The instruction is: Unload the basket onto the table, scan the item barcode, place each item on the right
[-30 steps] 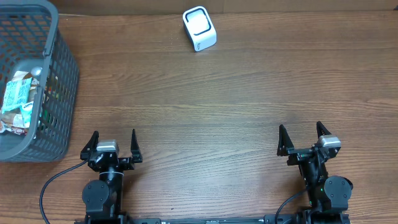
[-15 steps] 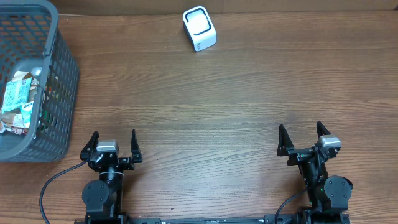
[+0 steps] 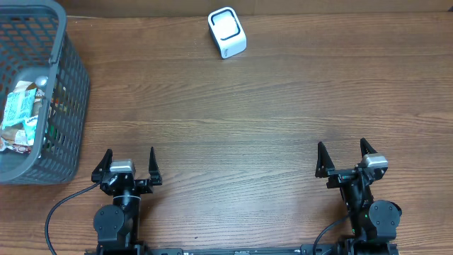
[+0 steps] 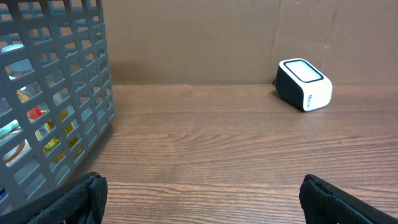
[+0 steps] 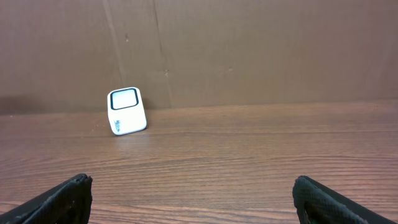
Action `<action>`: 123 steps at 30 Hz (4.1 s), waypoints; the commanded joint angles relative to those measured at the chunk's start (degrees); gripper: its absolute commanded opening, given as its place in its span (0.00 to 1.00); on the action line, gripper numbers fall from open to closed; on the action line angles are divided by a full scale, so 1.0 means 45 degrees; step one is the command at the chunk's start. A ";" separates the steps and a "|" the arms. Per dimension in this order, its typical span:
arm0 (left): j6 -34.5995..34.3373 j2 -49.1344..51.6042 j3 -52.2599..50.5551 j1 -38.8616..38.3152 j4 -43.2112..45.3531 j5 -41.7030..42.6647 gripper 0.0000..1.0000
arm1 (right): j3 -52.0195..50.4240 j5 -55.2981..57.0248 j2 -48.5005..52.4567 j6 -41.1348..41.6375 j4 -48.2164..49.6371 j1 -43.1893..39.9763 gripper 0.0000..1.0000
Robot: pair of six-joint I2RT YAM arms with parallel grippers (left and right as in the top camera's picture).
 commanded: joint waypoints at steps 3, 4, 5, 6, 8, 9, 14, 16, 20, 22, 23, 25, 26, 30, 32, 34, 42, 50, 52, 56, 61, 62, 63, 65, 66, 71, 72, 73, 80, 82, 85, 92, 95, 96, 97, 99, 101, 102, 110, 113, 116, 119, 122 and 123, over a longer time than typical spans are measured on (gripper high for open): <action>-0.0034 -0.0131 -0.0049 -0.0058 0.0015 0.0053 1.00 | -0.0136 0.0034 -0.0126 0.0000 0.0010 -0.0068 1.00; -0.0039 -0.0131 -0.0049 -0.0058 0.0015 0.0053 1.00 | -0.0136 0.0034 -0.0126 0.0005 0.0005 -0.0068 1.00; -0.0034 -0.0131 -0.0049 -0.0058 0.0015 0.0049 1.00 | -0.0136 0.0034 -0.0126 0.0005 0.0010 -0.0068 1.00; -0.0034 -0.0131 -0.0049 -0.0058 0.0015 0.0049 0.99 | -0.0136 0.0034 -0.0126 0.0005 0.0010 -0.0068 1.00; -0.0034 -0.0131 -0.0049 -0.0058 0.0015 0.0053 0.99 | -0.0136 0.0034 -0.0126 0.0005 0.0010 -0.0068 1.00; -0.0034 -0.0131 -0.0049 -0.0058 0.0015 0.0053 0.99 | -0.0136 0.0034 -0.0126 0.0005 0.0010 -0.0068 1.00; -0.0034 -0.0131 -0.0049 -0.0058 0.0015 0.0049 1.00 | -0.0136 0.0034 -0.0126 0.0000 0.0010 -0.0068 1.00; -0.0034 -0.0131 -0.0049 -0.0058 0.0015 0.0049 0.99 | -0.0136 0.0034 -0.0126 0.0005 0.0010 -0.0068 1.00; -0.0034 -0.0131 -0.0049 -0.0058 0.0015 0.0053 1.00 | -0.0136 0.0034 -0.0126 0.0005 0.0010 -0.0068 1.00; -0.0034 -0.0131 -0.0049 -0.0058 0.0015 0.0053 1.00 | -0.0136 0.0034 -0.0126 0.0005 0.0010 -0.0068 1.00; -0.0034 -0.0131 -0.0049 -0.0058 0.0015 0.0053 1.00 | -0.0136 0.0034 -0.0126 0.0005 0.0010 -0.0068 1.00; -0.0034 -0.0131 -0.0049 -0.0058 0.0015 0.0053 1.00 | -0.0136 0.0034 -0.0126 0.0005 0.0010 -0.0068 1.00; -0.0039 -0.0131 -0.0049 -0.0058 0.0015 0.0053 1.00 | -0.0136 0.0034 -0.0126 0.0005 0.0010 -0.0068 1.00; -0.0034 -0.0131 -0.0049 -0.0058 0.0015 0.0053 1.00 | -0.0136 0.0034 -0.0126 0.0005 0.0005 -0.0068 1.00; -0.0034 -0.0131 -0.0049 -0.0058 0.0015 0.0053 0.99 | -0.0136 0.0034 -0.0126 0.0005 0.0010 -0.0068 1.00; -0.0034 -0.0131 -0.0049 -0.0058 0.0015 0.0049 1.00 | -0.0136 0.0034 -0.0126 0.0005 0.0010 -0.0068 1.00; -0.0034 -0.0131 -0.0049 -0.0058 0.0015 0.0049 0.99 | -0.0136 0.0034 -0.0126 0.0005 0.0010 -0.0068 1.00; -0.0039 -0.0131 -0.0049 -0.0058 0.0015 0.0053 1.00 | -0.0136 0.0034 -0.0126 0.0005 0.0010 -0.0068 1.00; -0.0034 -0.0131 -0.0049 -0.0058 0.0015 0.0053 1.00 | -0.0136 0.0034 -0.0126 0.0005 0.0010 -0.0068 1.00; -0.0034 -0.0131 -0.0049 -0.0058 0.0015 0.0049 1.00 | -0.0136 0.0034 -0.0126 0.0005 0.0010 -0.0068 1.00; -0.0034 -0.0131 -0.0049 -0.0058 0.0015 0.0049 1.00 | -0.0136 0.0034 -0.0126 0.0005 0.0010 -0.0068 1.00; -0.0039 -0.0131 -0.0049 -0.0058 0.0015 0.0049 0.99 | -0.0136 0.0034 -0.0126 0.0005 0.0010 -0.0068 1.00; -0.0034 -0.0131 -0.0049 -0.0058 0.0015 0.0053 1.00 | -0.0136 0.0034 -0.0126 0.0005 0.0005 -0.0068 1.00; -0.0034 -0.0131 -0.0049 -0.0058 0.0015 0.0049 0.99 | -0.0136 0.0034 -0.0126 0.0005 0.0010 -0.0068 1.00; -0.0039 -0.0131 -0.0049 -0.0058 0.0015 0.0053 0.99 | -0.0136 0.0034 -0.0126 0.0005 0.0010 -0.0068 1.00; -0.0039 -0.0131 -0.0049 -0.0058 0.0015 0.0053 0.99 | -0.0136 0.0034 -0.0126 0.0005 0.0010 -0.0068 1.00; -0.0039 -0.0131 -0.0049 -0.0058 0.0015 0.0053 1.00 | -0.0136 0.0034 -0.0126 0.0005 0.0010 -0.0068 1.00; -0.0034 -0.0131 -0.0049 -0.0058 0.0015 0.0049 1.00 | -0.0136 0.0034 -0.0126 0.0005 0.0010 -0.0068 1.00; 0.0005 -0.0131 -0.0049 -0.0049 0.0073 -0.0515 0.99 | -0.0136 0.0034 -0.0126 0.0005 0.0010 -0.0068 1.00; 0.0005 -0.0131 -0.0049 -0.0049 0.0073 -0.0510 0.99 | -0.0136 0.0034 -0.0126 0.0000 0.0010 -0.0068 1.00; 0.0005 -0.0131 -0.0049 -0.0044 0.0073 -0.0520 1.00 | -0.0136 0.0034 -0.0126 0.0005 0.0010 -0.0068 1.00; -0.0831 -0.0131 0.0010 -0.0024 0.0695 -0.1015 1.00 | -0.0136 0.0034 -0.0126 0.0005 0.0010 -0.0068 1.00; -0.0840 -0.0131 0.0466 -0.0024 0.0636 -0.0209 0.99 | -0.0136 0.0034 -0.0126 0.0005 0.0005 -0.0068 1.00; -0.0865 -0.0131 0.0733 -0.0024 0.0593 0.0068 0.99 | -0.0136 0.0034 -0.0126 0.0005 0.0010 -0.0068 1.00; -0.0884 -0.0131 0.1073 -0.0024 0.0461 0.0287 0.99 | -0.0136 0.0034 -0.0126 0.0000 0.0010 -0.0068 1.00; -0.1078 -0.0126 0.1855 -0.0024 -0.0063 0.0403 0.99 | -0.0136 0.0034 -0.0126 0.0005 0.0010 -0.0068 1.00; -0.1107 -0.0015 0.3288 -0.0024 -0.1268 0.0393 0.99 | -0.0136 0.0034 -0.0126 0.0005 0.0010 -0.0068 1.00; -0.1107 0.0107 0.3827 -0.0024 -0.1739 0.0393 0.99 | -0.0136 0.0034 -0.0126 0.0005 0.0005 -0.0068 1.00; -0.1394 0.3347 0.9651 -0.0024 -0.5003 0.0520 0.99 | -0.0136 0.0034 -0.0126 0.0005 0.0010 -0.0068 1.00; -0.1394 0.5134 1.2050 -0.0024 -0.6849 0.0593 0.99 | -0.0136 0.0039 -0.0126 0.0005 0.0010 -0.0068 1.00; -0.1438 0.6985 1.4469 -0.0024 -0.8879 0.0651 1.00 | -0.0136 0.0034 -0.0126 0.0005 0.0010 -0.0068 1.00; -0.1433 0.8704 1.6606 -0.0024 -1.0588 0.1039 1.00 | -0.0136 0.0034 -0.0126 0.0005 0.0010 -0.0068 1.00; -0.1438 1.0234 1.8408 -0.0024 -1.2002 0.1627 1.00 | -0.0136 0.0034 -0.0126 0.0005 0.0010 -0.0068 1.00; -0.1438 1.0724 1.8938 -0.0024 -1.2424 0.1758 1.00 | -0.0136 0.0034 -0.0126 0.0005 0.0010 -0.0068 1.00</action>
